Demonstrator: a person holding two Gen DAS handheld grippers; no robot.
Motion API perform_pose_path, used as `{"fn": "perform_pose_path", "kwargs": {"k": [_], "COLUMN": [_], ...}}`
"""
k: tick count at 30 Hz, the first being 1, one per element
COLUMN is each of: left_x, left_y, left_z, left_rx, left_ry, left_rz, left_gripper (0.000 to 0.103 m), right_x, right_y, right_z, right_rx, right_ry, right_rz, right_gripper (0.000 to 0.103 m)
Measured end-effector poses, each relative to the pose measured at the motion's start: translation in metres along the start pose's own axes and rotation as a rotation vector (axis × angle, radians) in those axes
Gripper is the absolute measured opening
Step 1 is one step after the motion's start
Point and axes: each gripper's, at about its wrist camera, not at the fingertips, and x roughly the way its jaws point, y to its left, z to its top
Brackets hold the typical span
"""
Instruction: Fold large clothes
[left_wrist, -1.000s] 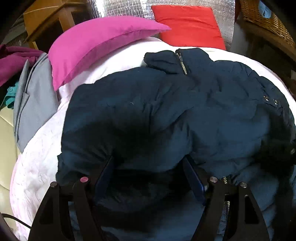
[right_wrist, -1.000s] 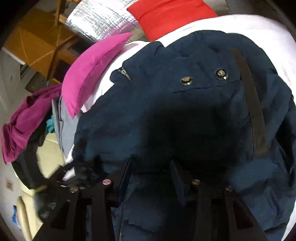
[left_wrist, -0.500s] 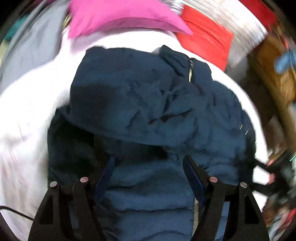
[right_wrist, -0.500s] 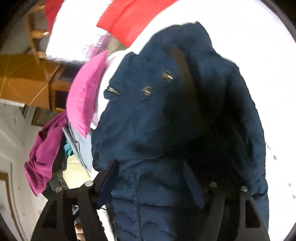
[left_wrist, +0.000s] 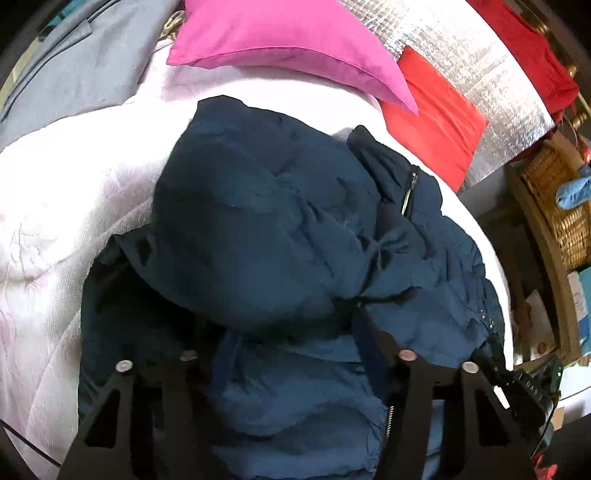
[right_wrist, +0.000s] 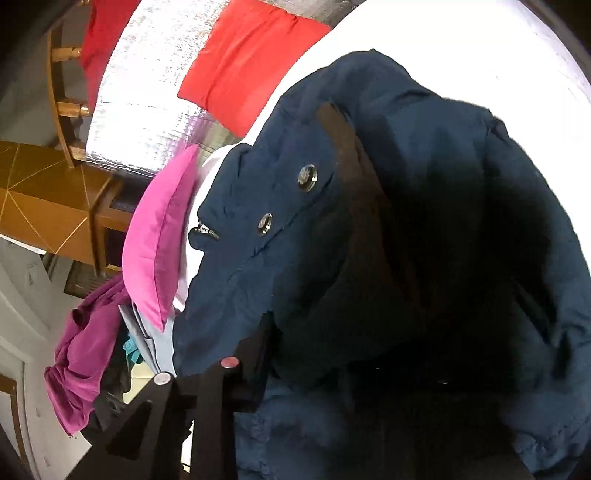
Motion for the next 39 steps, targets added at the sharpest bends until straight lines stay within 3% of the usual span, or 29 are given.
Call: {"fn": "perform_pose_path", "kwargs": {"k": [4,7,12,16,21,25,32,39], "left_x": [-0.008,0.001,-0.002,-0.011,-0.036,-0.056,-0.082,-0.095], "left_y": [0.005,0.006,-0.003,-0.007,-0.008,-0.001,0.01,0.027], "left_z": [0.002,-0.002,-0.006,-0.016,-0.04,-0.06,-0.089,-0.122], "left_rx": [-0.008,0.016,0.078,0.13,0.21,0.225,0.261,0.256], "left_ry": [-0.006,0.033,0.028,0.018,-0.034,-0.054,-0.098,-0.073], "left_rz": [-0.015,0.032,0.073,0.123,0.233,0.269,0.357,0.388], "left_gripper": [0.055,0.055,0.055,0.055,0.061,0.061,0.061,0.061], "right_x": [-0.012,0.003,-0.004,-0.016,-0.044,-0.066,-0.107,-0.136], "right_y": [0.021,0.009,0.013,0.015,0.021,0.023,0.002,-0.018], "right_z": [-0.001,-0.003,-0.002,-0.008,-0.019,-0.028,-0.048,-0.075], "right_rx": [-0.1,-0.072,-0.073,-0.093,-0.171,-0.202,-0.168,-0.113], "right_ry": [-0.037,0.031,0.054,0.06,0.038,0.023,-0.005,-0.016], "right_rz": [-0.035,-0.084,-0.066,-0.065,-0.087,-0.081,-0.065,-0.045], "right_gripper": [0.027,0.027,0.031,0.05,0.052,0.062,0.062,0.062]}}
